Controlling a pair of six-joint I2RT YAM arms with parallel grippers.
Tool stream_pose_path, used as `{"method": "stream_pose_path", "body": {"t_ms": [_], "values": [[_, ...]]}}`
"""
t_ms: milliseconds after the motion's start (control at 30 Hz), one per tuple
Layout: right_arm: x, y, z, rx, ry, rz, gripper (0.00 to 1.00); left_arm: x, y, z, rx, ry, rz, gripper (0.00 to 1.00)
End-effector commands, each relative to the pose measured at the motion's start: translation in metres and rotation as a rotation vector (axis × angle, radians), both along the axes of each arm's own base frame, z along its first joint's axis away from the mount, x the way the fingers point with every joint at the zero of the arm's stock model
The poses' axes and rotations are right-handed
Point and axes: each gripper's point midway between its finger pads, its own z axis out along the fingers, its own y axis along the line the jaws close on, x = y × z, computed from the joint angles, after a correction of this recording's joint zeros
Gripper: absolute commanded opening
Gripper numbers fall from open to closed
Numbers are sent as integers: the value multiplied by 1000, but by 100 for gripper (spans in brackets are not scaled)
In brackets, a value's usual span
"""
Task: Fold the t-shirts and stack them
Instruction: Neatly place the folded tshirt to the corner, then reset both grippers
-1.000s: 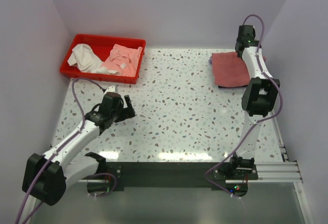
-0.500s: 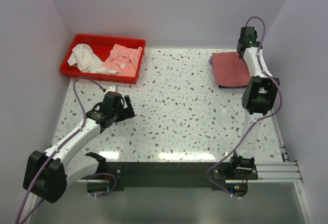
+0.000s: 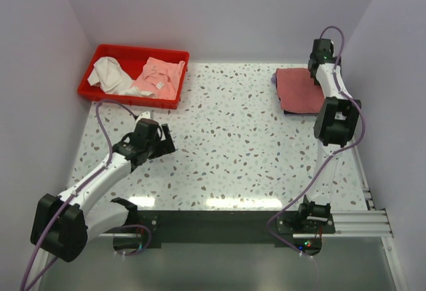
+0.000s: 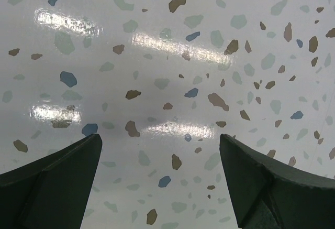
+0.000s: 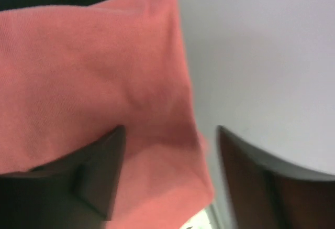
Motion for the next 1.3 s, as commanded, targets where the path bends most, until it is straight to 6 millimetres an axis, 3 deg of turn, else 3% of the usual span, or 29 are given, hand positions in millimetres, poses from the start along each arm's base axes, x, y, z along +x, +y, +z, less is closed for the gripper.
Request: {"method": "stream_pose_path", "body": {"t_ms": [0, 33, 267, 533, 700, 733, 800, 867, 933, 967, 1133, 1167, 1233, 1267], "values": [[10, -14, 31, -59, -108, -59, 77, 13, -2, 19, -14, -49, 22, 100], [11, -15, 32, -61, -111, -61, 98, 13, -2, 19, -16, -50, 23, 100], [11, -15, 41, -56, -145, -79, 99, 15, -3, 21, -12, -53, 23, 100], [10, 0, 79, 28, -257, -49, 99, 17, -4, 27, -24, -80, 23, 100], [5, 24, 88, 70, -285, -1, 99, 22, -5, 39, -43, -130, 28, 100], [1, 29, 101, 71, -314, 0, 99, 22, -5, 41, -45, -139, 27, 100], [0, 45, 104, 78, -320, 35, 99, 23, -5, 47, -54, -158, 27, 100], [-5, 62, 124, 64, -350, 68, 99, 21, -4, 48, -57, -166, 27, 100], [-12, 69, 131, 44, -349, 79, 99, 19, -4, 48, -64, -174, 26, 100], [-15, 87, 143, 33, -363, 105, 99, 18, -3, 47, -64, -172, 27, 100], [-36, 125, 169, 23, -404, 144, 99, 13, -4, 47, -84, -180, 27, 100], [-43, 133, 163, 42, -388, 150, 99, 12, -4, 48, -87, -184, 26, 100], [-56, 146, 173, 139, -459, 143, 99, 12, -4, 51, -93, -197, 29, 100], [-67, 147, 158, 169, -432, 132, 99, 12, -3, 53, -94, -202, 32, 100]]}}
